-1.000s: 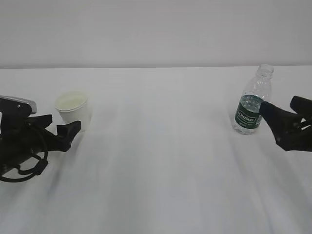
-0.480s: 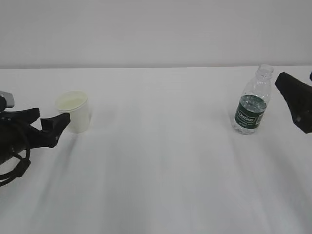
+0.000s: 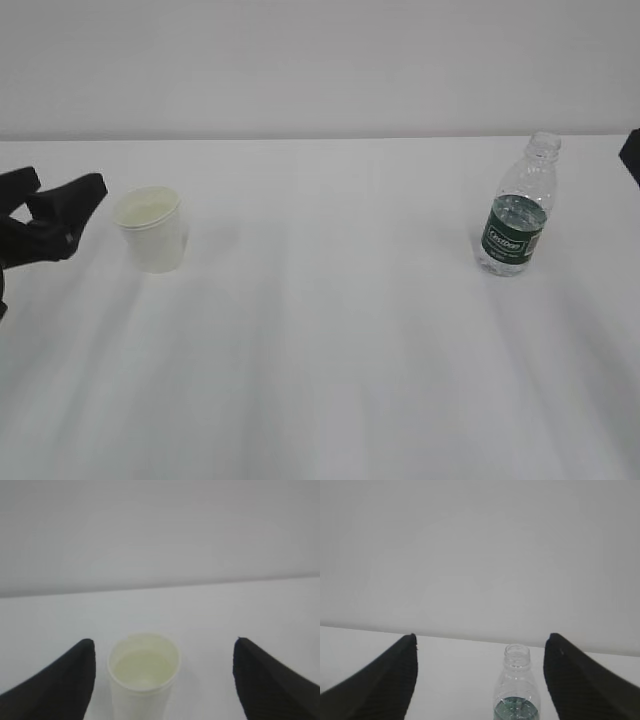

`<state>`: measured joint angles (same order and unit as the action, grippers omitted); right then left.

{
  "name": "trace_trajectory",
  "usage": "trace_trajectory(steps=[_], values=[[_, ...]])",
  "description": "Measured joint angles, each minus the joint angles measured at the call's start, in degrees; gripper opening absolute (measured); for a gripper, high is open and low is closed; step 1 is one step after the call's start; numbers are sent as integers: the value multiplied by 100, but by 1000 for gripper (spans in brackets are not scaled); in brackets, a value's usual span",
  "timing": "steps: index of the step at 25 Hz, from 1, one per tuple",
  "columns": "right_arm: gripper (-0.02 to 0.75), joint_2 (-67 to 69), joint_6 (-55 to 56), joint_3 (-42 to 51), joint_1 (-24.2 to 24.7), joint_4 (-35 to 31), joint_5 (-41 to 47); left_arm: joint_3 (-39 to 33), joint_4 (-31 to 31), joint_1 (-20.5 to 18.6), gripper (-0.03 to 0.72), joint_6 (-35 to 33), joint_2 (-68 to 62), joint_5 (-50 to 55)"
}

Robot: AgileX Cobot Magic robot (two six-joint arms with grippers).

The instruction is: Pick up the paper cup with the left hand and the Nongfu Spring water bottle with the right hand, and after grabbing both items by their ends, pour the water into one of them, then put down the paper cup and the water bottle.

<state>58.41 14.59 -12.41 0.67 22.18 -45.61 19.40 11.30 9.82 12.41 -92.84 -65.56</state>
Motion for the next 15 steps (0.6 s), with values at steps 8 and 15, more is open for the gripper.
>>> trace_trajectory(steps=[8,15], values=[[588,-1352,65,-246,0,-9,1791,-39,0,0,610,94,1597,1233],[588,-2232,502,-331,0,-35,2971,-51,10,0,596,178,2953,2647]])
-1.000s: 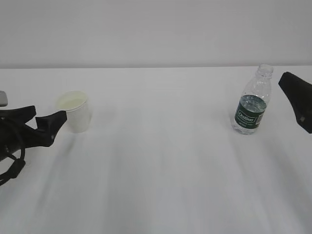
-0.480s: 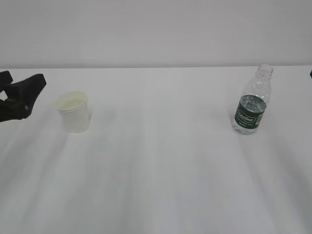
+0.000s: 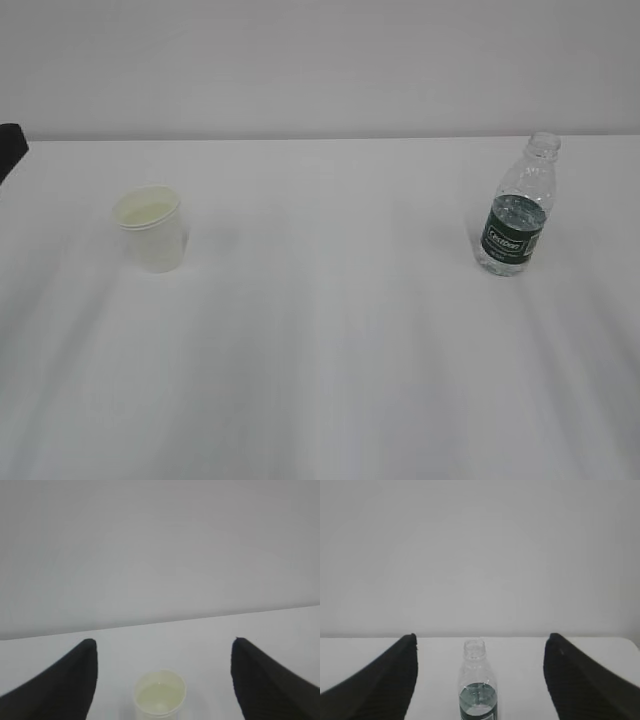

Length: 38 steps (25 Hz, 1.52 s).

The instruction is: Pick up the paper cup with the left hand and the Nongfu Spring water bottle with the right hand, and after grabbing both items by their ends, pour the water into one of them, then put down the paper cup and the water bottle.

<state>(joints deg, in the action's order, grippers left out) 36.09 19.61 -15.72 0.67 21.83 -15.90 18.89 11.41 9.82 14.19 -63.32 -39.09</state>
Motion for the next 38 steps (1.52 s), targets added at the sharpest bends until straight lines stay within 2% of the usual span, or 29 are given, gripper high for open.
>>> trace_trajectory(steps=[5,9,14,24,27,33,38], values=[[588,-798,126,0,0,48,735,-9,0,0,593,123,1090,1262],[588,-1381,152,-67,0,48,1689,-44,0,0,593,183,1943,2205],[588,-1957,160,-426,0,48,2961,-44,0,0,592,203,2862,3013],[588,-2625,164,-1032,0,-46,4563,43,-109,0,591,208,4225,4836],[588,-2772,-150,-1199,0,-427,5020,190,-129,0,591,208,4639,5442],[588,-2926,-1510,-1446,0,-1941,6229,659,-164,0,578,217,5368,6771],[588,-3069,-1917,-1807,0,-2414,7044,951,-440,0,562,217,5765,7727]])
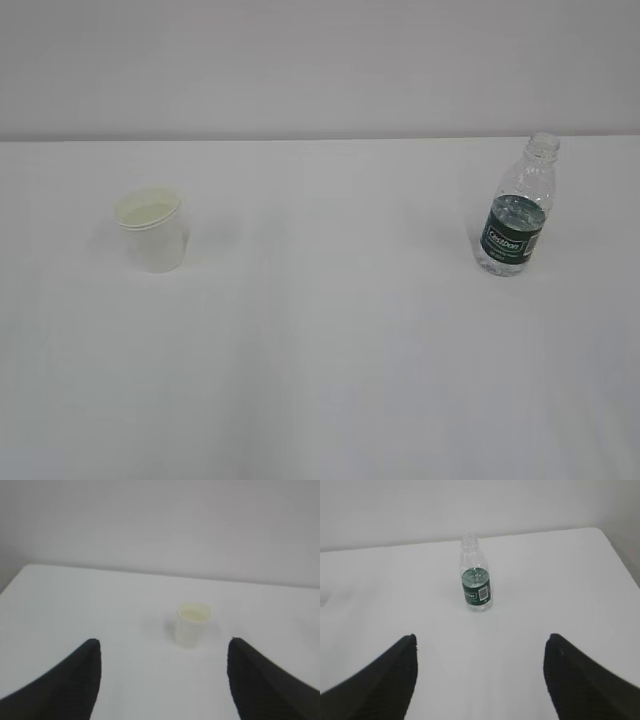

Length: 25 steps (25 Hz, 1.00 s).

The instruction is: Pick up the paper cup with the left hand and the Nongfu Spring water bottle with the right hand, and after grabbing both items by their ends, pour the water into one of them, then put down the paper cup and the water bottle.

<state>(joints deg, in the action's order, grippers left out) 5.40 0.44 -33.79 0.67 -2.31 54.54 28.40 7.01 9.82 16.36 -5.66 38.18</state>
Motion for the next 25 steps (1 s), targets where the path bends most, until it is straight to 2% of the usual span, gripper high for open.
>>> trace_trajectory(steps=[5,10,15,20,25], values=[[588,-271,-262,-231,0,-115,957,39,-486,0,561,-158,250,1029],[588,-603,-308,-245,0,-178,1764,197,-586,0,560,-338,413,1496],[588,-643,-369,-250,0,-167,1840,591,-610,0,560,-720,461,2120],[588,-643,-418,-250,0,84,1840,1103,-598,0,560,-830,461,2755],[587,-643,-429,-239,0,184,1844,1162,-432,0,559,-901,461,3315]])
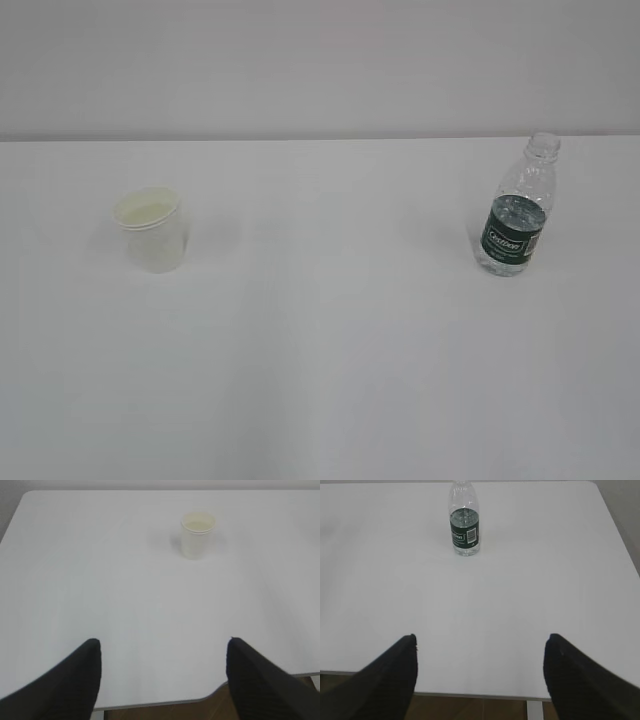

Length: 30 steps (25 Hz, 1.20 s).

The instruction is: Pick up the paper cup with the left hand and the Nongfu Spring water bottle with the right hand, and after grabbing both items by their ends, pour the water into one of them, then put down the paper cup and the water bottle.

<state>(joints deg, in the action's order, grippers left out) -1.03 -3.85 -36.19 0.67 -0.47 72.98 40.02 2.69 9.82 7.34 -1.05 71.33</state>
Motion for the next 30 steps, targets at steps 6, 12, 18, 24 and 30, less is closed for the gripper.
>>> trace_trajectory(steps=[6,12,18,24,30], values=[[588,0,0,291,0,10,9,0,61,0,557,-22,48,-10],[588,0,-11,376,0,0,-11,-390,98,0,556,-35,48,-198],[587,0,-11,376,0,0,-110,-530,98,0,529,-35,48,-306],[587,0,-11,376,0,0,-211,-744,26,0,524,-35,48,-315],[588,0,-11,425,0,0,-277,-765,62,0,524,-35,48,-358]])
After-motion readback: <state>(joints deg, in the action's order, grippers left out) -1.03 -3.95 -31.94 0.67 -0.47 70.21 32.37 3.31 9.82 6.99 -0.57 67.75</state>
